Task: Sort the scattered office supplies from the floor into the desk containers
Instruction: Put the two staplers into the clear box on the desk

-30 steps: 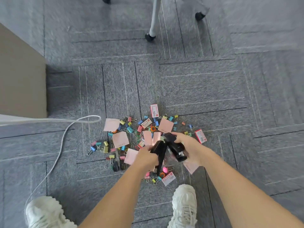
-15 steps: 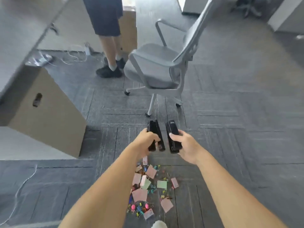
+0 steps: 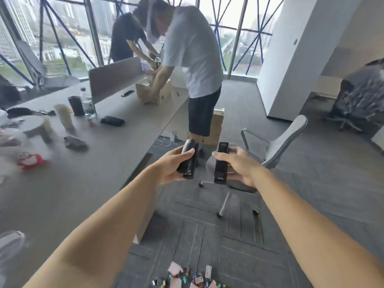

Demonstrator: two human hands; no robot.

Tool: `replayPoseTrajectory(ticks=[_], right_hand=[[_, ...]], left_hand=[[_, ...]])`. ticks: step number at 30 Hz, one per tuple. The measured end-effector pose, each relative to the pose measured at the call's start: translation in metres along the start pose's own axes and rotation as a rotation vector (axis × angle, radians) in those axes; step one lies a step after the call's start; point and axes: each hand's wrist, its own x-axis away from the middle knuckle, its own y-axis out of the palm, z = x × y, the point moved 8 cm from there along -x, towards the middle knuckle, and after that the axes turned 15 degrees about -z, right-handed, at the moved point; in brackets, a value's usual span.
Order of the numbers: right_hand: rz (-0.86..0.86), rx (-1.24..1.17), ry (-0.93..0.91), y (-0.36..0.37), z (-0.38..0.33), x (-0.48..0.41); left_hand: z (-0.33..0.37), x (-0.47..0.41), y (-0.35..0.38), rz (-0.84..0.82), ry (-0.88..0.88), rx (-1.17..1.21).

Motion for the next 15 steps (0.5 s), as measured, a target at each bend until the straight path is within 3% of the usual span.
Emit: replayPoseTrajectory(ticks=[4, 8, 11, 15], right_hand=[[-0.108, 0.061, -0.164, 0.115, -0.093, 0.005], [-0.294, 0.004, -0.204, 0.237, -0.148, -0.001], [-0.388, -0.03, -0.236, 0.32, -0.176, -0.009], [-0.507, -0.02, -0.257, 0.415, -0.199, -0.019]], left_hand=[[0.071, 0.112, -0.045, 0.105, 0.092, -0.029], [0.107, 0.225, -0.108, 0.272, 0.101, 0.064], [0.128, 0.297, -0.141, 0.277, 0.198, 0.167], [0.141, 0.377, -0.173, 0.284, 0.274, -0.004]])
